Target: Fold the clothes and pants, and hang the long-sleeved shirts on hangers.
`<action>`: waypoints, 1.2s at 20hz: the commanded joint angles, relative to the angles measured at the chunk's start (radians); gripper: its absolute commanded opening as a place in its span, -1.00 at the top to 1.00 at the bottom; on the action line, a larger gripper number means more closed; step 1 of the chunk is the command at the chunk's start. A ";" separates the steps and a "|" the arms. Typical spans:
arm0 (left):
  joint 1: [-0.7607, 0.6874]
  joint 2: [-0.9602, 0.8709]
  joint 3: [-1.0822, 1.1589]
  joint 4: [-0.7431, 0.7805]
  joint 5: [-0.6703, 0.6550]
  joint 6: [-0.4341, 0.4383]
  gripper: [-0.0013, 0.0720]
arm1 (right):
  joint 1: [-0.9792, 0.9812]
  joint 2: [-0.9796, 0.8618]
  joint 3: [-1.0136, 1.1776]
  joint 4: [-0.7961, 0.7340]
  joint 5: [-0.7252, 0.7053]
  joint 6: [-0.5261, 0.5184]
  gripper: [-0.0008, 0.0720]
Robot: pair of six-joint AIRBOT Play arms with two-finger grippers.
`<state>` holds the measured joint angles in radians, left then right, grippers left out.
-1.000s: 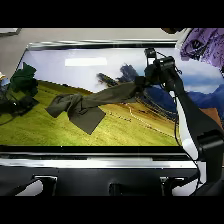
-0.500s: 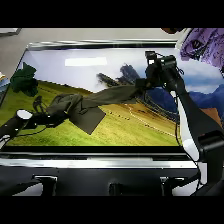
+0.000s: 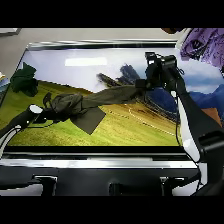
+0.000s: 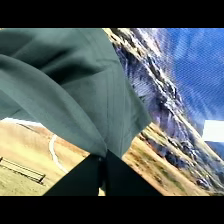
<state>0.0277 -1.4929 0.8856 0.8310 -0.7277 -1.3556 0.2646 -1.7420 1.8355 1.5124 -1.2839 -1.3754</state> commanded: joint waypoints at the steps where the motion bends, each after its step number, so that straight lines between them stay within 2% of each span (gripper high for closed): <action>1: 0.004 0.007 0.123 -0.023 -0.084 0.050 0.93 | 0.001 0.036 0.000 -0.010 0.021 -0.010 0.90; 4: 0.035 0.077 0.364 -0.011 -0.183 0.055 0.93 | 0.001 0.118 0.053 -0.087 0.056 -0.023 0.91; 7: 0.085 0.171 0.706 0.021 -0.235 0.042 0.93 | 0.001 0.241 0.135 -0.194 0.054 -0.023 0.91; 10: 0.138 0.255 1.029 0.119 -0.306 -0.033 0.93 | 0.001 0.423 0.170 -0.276 0.037 -0.023 0.90; 12: 0.162 0.322 1.164 0.193 -0.369 -0.095 0.93 | 0.001 0.554 0.170 -0.278 -0.005 -0.027 0.90; 16: 0.168 0.532 1.165 0.348 -0.432 -0.184 0.93 | 0.001 0.789 0.170 -0.225 -0.151 -0.056 0.90; 19: 0.168 0.638 1.154 0.464 -0.468 -0.265 0.93 | 0.001 0.905 0.170 -0.170 -0.226 -0.025 0.90; 24: 0.168 0.617 1.134 0.497 -0.504 -0.286 0.93 | 0.001 0.870 0.169 -0.139 -0.241 0.023 0.90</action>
<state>0.1947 -0.8726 2.0304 1.2812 -1.1938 -1.6138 0.2649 -0.8616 2.0052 1.3476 -1.4986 -1.3762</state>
